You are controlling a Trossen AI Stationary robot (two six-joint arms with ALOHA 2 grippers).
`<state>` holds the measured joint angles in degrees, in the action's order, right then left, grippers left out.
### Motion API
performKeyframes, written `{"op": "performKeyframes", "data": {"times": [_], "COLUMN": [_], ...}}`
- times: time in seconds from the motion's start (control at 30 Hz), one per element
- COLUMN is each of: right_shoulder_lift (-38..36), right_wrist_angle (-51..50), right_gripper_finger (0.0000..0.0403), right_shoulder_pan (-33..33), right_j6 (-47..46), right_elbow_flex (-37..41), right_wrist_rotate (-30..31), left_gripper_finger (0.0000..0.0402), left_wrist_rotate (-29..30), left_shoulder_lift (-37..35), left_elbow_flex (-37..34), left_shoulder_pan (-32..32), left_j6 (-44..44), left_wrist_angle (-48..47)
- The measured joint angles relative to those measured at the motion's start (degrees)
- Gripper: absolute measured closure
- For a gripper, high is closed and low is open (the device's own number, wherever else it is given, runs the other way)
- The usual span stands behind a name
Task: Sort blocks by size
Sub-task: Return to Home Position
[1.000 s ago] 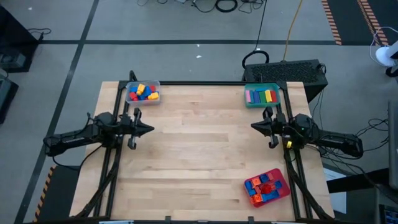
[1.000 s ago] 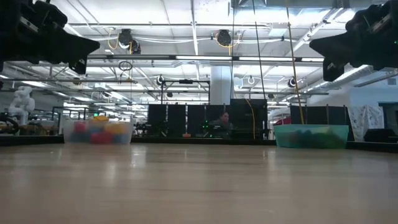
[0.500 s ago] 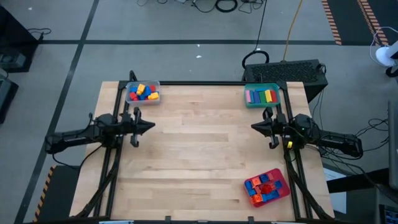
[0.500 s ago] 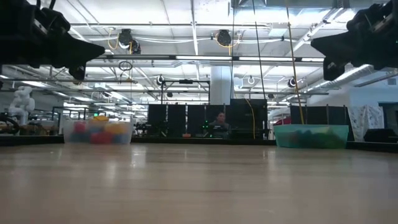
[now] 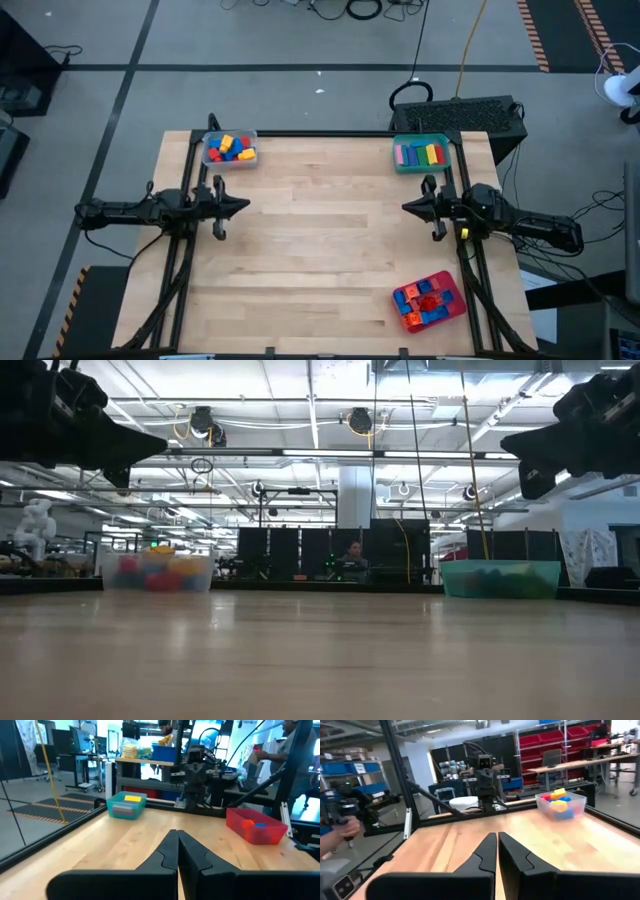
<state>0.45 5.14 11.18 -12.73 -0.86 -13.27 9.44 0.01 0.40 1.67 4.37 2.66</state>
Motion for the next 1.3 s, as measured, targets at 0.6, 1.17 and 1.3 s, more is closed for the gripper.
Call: {"op": "performKeyframes", "data": {"times": [0.6, 1.17, 1.3], "right_shoulder_lift": [2.47, 2.71, 2.73], "right_wrist_angle": [0.42, 3.53, 2.64], "right_gripper_finger": [0.0403, 0.0403, 0.0403], "right_shoulder_pan": [0.0, 0.04, 0.04], "right_j6": [3.29, 2.84, 2.89], "right_elbow_flex": [0.02, 0.04, 0.04], "right_wrist_rotate": [13.82, 17.77, 17.68], "left_gripper_finger": [0.04, 0.0398, 0.0384], "left_wrist_rotate": [-0.02, -1.98, -1.96], "left_shoulder_lift": [0.02, 0.35, 0.35], "left_elbow_flex": [-0.04, -0.09, -0.09], "left_shoulder_pan": [-0.11, -0.16, -0.16], "left_j6": [-0.27, 1.3, 1.26], "left_wrist_angle": [-0.45, -0.89, -0.14]}}
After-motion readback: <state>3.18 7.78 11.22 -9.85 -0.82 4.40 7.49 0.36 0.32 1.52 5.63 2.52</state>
